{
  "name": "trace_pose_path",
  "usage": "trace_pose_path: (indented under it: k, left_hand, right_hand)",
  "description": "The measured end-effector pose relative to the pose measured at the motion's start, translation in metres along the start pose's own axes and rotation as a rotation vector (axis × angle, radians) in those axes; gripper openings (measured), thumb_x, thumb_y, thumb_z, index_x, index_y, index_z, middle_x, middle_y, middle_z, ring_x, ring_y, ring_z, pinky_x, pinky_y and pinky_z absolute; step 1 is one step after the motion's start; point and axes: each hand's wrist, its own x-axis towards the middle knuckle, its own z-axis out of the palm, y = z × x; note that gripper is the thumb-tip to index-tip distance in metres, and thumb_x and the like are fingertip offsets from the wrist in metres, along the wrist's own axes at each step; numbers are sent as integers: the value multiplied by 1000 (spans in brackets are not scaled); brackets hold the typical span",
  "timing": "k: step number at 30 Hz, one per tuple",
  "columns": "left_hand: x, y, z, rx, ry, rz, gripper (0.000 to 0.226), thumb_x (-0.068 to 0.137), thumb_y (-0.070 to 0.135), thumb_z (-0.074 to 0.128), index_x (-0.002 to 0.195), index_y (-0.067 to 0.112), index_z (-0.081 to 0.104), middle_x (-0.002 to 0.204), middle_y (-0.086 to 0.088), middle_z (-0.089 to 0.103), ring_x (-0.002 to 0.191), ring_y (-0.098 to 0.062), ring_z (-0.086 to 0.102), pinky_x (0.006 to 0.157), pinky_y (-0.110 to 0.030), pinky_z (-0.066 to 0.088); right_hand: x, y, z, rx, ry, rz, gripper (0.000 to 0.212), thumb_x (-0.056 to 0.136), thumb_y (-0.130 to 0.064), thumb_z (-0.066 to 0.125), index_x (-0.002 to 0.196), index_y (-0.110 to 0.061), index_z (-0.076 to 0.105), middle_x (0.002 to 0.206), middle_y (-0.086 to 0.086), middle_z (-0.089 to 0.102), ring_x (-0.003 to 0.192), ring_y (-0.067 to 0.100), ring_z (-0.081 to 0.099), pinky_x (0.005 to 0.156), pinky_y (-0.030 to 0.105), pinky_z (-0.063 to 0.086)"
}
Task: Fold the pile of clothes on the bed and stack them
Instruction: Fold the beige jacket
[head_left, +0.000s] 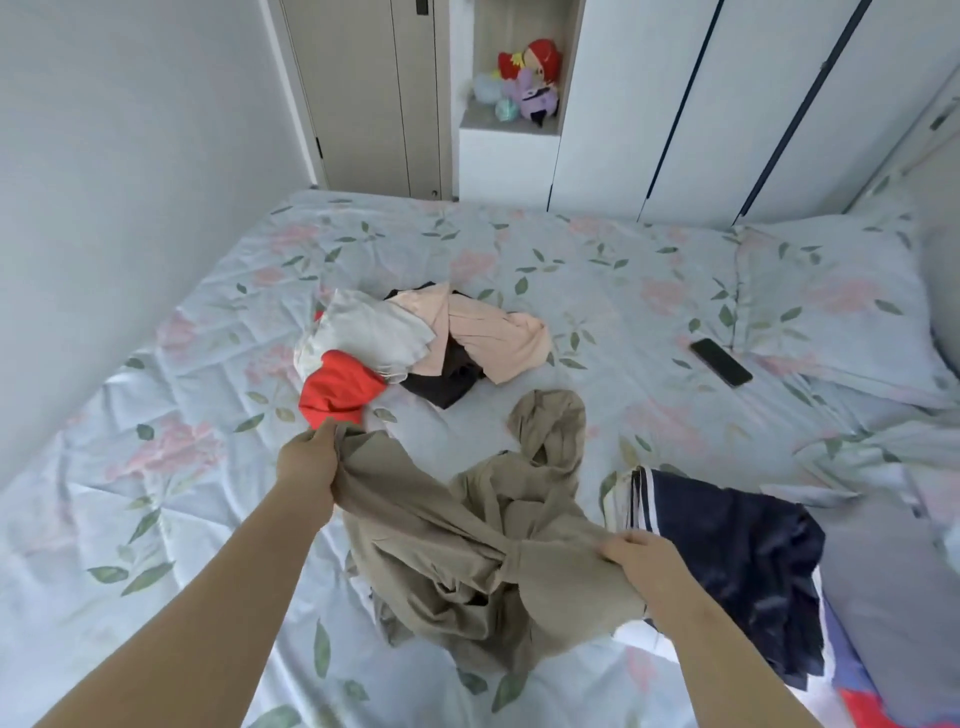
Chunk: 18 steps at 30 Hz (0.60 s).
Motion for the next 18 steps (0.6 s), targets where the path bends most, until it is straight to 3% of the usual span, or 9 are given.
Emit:
trace_pose_path:
  k: [3,6,11,15,18]
  left_hand:
    - [6,-8,-13,157,118,123,29,96,32,49,75,12,56,75,-5,51,83,-26,47,68,-31,39]
    - [8,-9,-17,383,108,303,37,95,31,50,64,10,48,64,0,47,72,-25,45,61,-32,32]
    - [2,-14,5,593,-22,423,39,93,34,53,61,12,45,59,-2,46,57,-17,41,52,-30,29]
    - [5,-21,19,656,-107,394,40,93,37,52,61,14,44,59,-2,47,58,-17,43,52,-30,29]
    - [9,-28,25,670,-131,358,41,92,35,53,59,14,43,58,-2,45,59,-19,43,52,-30,29]
  right_hand:
    - [1,34,-3,-265,45,40,16,79,2,54,68,-8,57,64,5,56,63,21,49,61,28,38]
    - [3,47,-5,-520,99,26,18,86,-4,45,82,-10,62,86,3,61,81,23,54,70,26,40]
    - [15,35,6,-545,121,49,21,89,-6,40,72,-14,48,79,6,55,73,23,50,70,33,42]
    - [20,27,8,-471,111,21,17,87,-7,42,72,-15,46,73,7,53,63,20,46,61,31,39]
    - [23,29,7,-486,100,49,12,87,-11,44,76,-16,48,79,5,56,71,22,51,70,34,43]
